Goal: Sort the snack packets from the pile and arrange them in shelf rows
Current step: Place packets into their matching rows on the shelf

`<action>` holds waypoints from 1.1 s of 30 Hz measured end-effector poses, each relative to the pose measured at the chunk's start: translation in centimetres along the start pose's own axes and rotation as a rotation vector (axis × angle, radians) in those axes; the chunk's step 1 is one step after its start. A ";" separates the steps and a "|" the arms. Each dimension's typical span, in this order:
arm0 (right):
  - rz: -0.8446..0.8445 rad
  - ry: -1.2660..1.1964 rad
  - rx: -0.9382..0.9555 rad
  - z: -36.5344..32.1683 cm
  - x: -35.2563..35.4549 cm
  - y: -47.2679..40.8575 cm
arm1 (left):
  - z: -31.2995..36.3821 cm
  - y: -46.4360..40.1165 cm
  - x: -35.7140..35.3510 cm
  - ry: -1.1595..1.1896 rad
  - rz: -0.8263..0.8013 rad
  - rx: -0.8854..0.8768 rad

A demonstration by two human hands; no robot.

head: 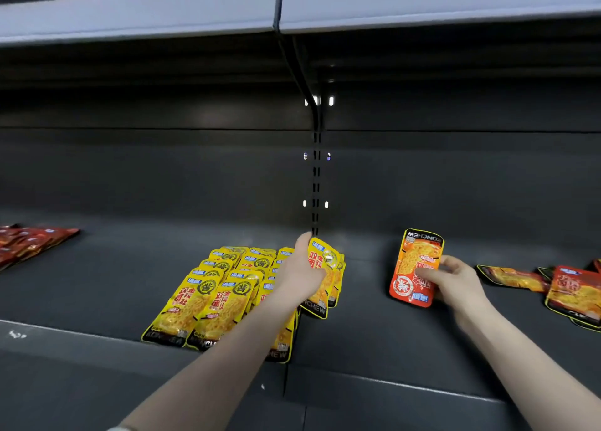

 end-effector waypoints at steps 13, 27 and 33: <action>-0.061 0.010 -0.029 0.7 -0.5 -0.2 | 0.8 0.1 -2.0 -0.675 0.210 -0.091; -0.073 0.022 -0.034 0.7 -0.6 -0.3 | 0.3 0.5 -3.4 -0.982 0.188 -0.095; -0.067 0.028 -0.030 0.9 -0.5 -0.5 | 1.5 0.3 -4.6 -1.006 0.152 -0.271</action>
Point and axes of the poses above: each hand's wrist, its own y-axis away from the middle knuckle, its own x-axis out of the back of the hand, z = x × y, the point moved 9 cm from there along -y, towards the middle knuckle, and after that the axes turned 4 degrees about x, right-handed, at the moved point
